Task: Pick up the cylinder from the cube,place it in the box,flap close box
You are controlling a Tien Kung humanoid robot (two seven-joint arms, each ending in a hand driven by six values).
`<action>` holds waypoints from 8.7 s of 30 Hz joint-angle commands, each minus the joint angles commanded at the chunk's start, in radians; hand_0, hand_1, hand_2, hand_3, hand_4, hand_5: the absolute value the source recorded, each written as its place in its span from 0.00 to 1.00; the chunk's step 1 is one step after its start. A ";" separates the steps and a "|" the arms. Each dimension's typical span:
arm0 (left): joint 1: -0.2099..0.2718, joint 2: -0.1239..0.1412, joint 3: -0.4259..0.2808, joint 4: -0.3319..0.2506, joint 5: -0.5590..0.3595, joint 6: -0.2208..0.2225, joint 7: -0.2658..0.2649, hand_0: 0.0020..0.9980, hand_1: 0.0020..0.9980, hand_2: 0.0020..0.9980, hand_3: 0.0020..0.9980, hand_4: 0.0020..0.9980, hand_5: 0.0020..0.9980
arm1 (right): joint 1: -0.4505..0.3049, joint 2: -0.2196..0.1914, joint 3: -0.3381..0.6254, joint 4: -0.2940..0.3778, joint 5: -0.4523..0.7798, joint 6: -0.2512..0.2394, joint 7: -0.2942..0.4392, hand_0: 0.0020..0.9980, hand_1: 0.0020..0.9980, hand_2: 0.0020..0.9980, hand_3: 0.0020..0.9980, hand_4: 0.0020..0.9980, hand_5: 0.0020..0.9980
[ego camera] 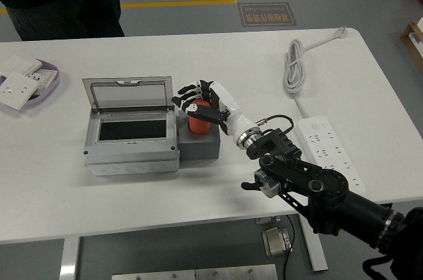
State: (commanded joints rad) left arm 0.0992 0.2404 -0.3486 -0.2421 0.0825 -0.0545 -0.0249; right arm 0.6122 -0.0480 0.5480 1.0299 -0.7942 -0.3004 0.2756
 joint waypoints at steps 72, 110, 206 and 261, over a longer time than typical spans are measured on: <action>-0.015 -0.008 0.009 -0.004 0.000 -0.003 -0.027 0.63 0.65 0.63 0.67 0.72 0.25 | 0.033 -0.002 -0.064 -0.016 -0.021 0.020 -0.024 0.63 0.54 0.51 0.55 1.00 0.39; -0.023 -0.012 0.013 -0.004 -0.009 -0.001 -0.041 0.63 0.65 0.63 0.67 0.72 0.25 | 0.030 0.003 -0.099 -0.034 -0.030 0.012 -0.032 0.62 0.56 0.52 0.55 0.54 0.06; 0.012 0.032 0.101 0.019 -0.112 0.006 -0.051 0.63 0.65 0.63 0.67 0.72 0.25 | 0.488 0.048 -0.479 0.119 -0.775 0.010 -0.672 0.00 0.21 0.39 0.27 0.00 0.00; -0.010 0.029 0.119 0.017 -0.109 0.007 -0.055 0.63 0.65 0.63 0.67 0.72 0.25 | 0.431 0.048 -0.422 0.093 -0.515 0.065 -0.527 0.65 0.58 0.60 0.52 0.00 0.00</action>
State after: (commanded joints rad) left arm 0.0887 0.2691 -0.2295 -0.2251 -0.0269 -0.0478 -0.0800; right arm 1.0437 0.0000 0.1261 1.1231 -1.3088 -0.2353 -0.2514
